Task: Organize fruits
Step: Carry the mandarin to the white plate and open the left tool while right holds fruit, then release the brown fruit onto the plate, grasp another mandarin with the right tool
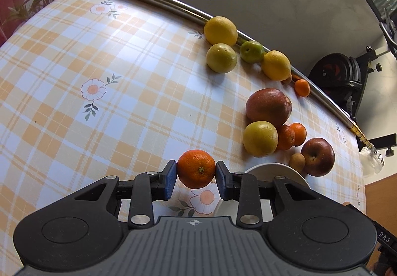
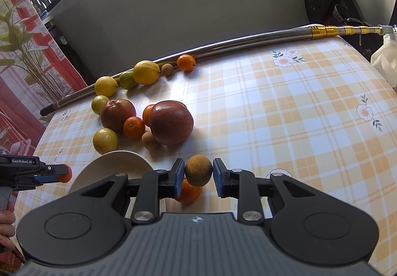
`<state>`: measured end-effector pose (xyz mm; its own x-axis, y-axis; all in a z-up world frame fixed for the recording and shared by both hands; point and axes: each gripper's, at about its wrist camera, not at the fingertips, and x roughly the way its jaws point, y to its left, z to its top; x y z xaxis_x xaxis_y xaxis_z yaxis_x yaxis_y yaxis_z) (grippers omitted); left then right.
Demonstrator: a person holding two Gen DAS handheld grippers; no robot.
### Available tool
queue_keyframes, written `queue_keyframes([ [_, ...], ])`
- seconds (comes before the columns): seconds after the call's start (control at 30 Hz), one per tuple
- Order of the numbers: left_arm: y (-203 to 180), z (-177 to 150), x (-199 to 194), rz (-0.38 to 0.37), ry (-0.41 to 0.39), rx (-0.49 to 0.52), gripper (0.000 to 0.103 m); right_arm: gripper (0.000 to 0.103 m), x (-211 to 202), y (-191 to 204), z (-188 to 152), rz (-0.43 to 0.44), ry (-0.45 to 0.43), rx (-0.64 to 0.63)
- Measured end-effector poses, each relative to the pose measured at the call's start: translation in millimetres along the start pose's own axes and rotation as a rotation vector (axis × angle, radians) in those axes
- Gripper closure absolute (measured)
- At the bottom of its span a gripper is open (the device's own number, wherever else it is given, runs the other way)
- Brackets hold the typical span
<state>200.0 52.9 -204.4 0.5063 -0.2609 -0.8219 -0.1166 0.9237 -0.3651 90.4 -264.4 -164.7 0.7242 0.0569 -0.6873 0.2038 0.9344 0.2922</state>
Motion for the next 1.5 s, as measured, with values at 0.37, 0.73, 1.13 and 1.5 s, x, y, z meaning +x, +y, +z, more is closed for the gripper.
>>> queue_keyframes([
  [0.37,-41.4,-29.3,-44.4,-0.084,-0.151,0.358,0.067,0.076,-3.7,23.9,-12.5,0.039,0.02,-0.059],
  [0.73,-62.1,-66.1,-46.3,-0.12,-0.129,0.541,0.067,0.075,6.3,55.8,-30.0,0.072,0.112,-0.182],
  [1.13,-54.8,-66.1,-18.8,-0.089,-0.021,0.514,0.067,0.075,21.6,58.3,-33.6,0.068,0.2,-0.232],
  [1.5,-56.0,-62.8,-11.9,-0.083,0.0,0.507,0.067,0.075,27.8,59.6,-31.6,0.081,0.22,-0.246],
])
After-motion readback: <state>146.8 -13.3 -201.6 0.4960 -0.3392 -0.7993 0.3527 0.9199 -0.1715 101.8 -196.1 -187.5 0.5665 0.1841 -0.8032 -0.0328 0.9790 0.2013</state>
